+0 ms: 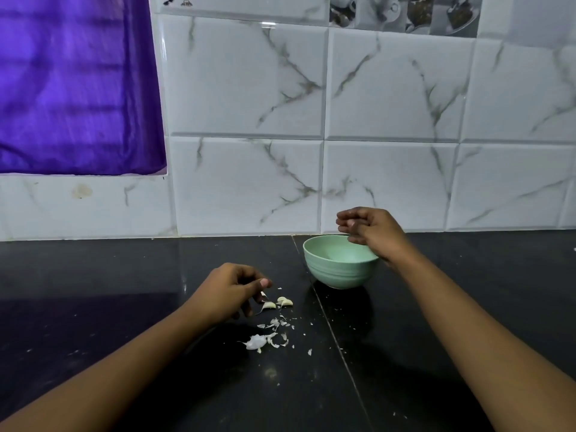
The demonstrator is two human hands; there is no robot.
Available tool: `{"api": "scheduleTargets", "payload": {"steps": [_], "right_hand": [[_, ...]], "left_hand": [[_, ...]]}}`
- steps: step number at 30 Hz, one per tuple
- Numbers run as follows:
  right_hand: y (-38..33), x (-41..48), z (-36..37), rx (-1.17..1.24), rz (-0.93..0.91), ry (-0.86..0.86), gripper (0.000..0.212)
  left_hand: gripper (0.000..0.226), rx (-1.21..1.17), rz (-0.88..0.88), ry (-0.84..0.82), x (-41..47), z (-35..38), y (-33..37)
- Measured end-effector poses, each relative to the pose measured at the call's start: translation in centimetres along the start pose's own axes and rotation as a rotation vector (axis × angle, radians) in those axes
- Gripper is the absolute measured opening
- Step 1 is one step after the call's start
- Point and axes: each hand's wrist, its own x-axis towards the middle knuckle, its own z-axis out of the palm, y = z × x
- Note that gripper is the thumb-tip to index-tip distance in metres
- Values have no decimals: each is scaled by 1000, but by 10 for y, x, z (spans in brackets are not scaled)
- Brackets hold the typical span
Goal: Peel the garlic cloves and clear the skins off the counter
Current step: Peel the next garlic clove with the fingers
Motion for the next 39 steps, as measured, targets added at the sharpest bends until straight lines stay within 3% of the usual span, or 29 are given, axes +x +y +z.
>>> {"api": "scheduleTargets", "payload": {"steps": [2,4,6,8,13,20,28,35,39], "right_hand": [[-15,-13,8,19,-25,-36,16],[-27,-30,27,-25,-15,-199,16],[-29,-43,49,-242,-41,-406,17],[-22,-50,66,-486,-101,-501,5],[1,-49,74,-617,-113,-503,25],[12,-48,84,-800,-189,-413,14],[10,-45,76,-733,-141,-414,8],[-1,-46,71,-342,-99,-496,21],[3,-45,70,-451,-92,-499,12]], "left_hand": [[10,29,13,8,1,-3,-1],[8,75,23,18,2,-5,-3],[10,122,27,19,3,-6,-4],[18,147,21,8,3,-7,-4],[35,202,-25,17,4,-7,-6],[5,280,41,-5,9,-6,-11],[24,482,85,-68,9,0,-15],[16,342,178,26,8,2,-11],[12,327,149,29,10,2,-14]]}}
